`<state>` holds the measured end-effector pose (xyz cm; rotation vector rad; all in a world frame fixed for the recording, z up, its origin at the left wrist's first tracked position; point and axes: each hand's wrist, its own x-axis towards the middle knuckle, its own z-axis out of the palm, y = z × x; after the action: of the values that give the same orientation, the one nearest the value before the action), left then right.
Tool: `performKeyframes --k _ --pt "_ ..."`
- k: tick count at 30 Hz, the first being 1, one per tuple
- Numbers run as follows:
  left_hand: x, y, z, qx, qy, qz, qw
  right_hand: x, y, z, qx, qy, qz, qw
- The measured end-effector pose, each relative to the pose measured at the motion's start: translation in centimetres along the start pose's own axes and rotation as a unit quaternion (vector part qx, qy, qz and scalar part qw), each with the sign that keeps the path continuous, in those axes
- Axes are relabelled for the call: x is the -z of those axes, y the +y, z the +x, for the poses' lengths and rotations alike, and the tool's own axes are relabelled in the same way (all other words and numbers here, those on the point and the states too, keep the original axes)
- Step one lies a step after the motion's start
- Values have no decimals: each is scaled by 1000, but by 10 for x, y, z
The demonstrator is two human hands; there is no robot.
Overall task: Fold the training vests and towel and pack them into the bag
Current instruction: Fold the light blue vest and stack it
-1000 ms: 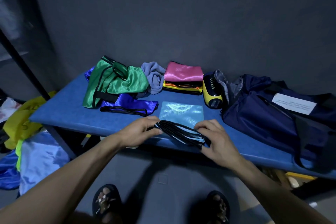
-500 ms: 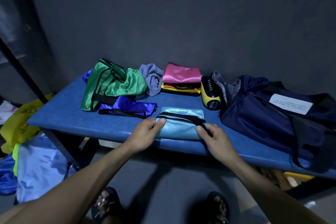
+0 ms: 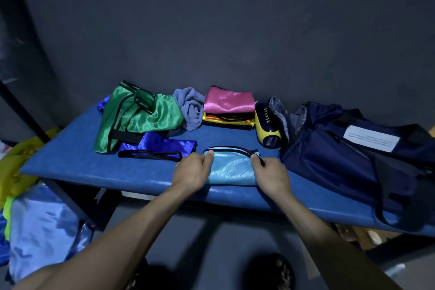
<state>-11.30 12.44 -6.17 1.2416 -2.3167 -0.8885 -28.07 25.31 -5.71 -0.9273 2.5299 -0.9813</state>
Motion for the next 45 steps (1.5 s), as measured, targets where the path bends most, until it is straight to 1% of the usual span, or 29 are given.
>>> performKeyframes --k 3,4,6,8,10,12,15,18,22,24,27,29,31,34,37,40,42,45 --pt "1 8 0 12 5 105 994 -1 -1 4 -5 24 -93 995" --pt "2 10 -1 13 8 137 990 -2 -2 4 9 31 -120 992" --pt "3 9 0 -3 17 177 984 -1 -2 2 67 44 -162 984" --pt "3 4 3 -49 40 174 983 0 -1 0 134 50 -195 970" --pt "-1 -4 7 -134 63 152 977 0 4 3 187 53 -224 955" --pt "-8 -11 13 -210 72 154 963 -1 9 8 240 66 -231 941" --pt "-13 -13 22 -261 91 167 946 -1 14 15 308 98 -245 914" --pt "-13 -10 27 -279 94 174 940 -1 14 18 332 90 -224 912" --pt "-12 -6 30 -266 90 178 943 2 13 22 328 73 -204 919" --pt "-12 -4 32 -251 78 173 949 3 8 24 308 56 -200 929" --pt "-12 0 35 -218 45 154 962 1 -2 28 236 14 -163 958" --pt "-14 5 38 -193 23 155 969 0 -9 32 179 -10 -159 971" --pt "-15 9 40 -174 13 167 970 -3 -15 35 137 -31 -178 974" --pt "-15 9 43 -173 20 184 967 -6 -21 39 106 -41 -185 976" --pt "-16 8 43 -184 24 183 965 -13 -17 43 112 -15 -217 970" --pt "-16 7 43 -183 -6 249 951 -20 -11 46 140 -28 -251 957" --pt "-11 11 47 -164 -59 271 947 -21 -9 46 159 -30 -240 957" --pt "-1 23 55 -126 -156 272 941 -21 -9 46 166 -32 -215 962"
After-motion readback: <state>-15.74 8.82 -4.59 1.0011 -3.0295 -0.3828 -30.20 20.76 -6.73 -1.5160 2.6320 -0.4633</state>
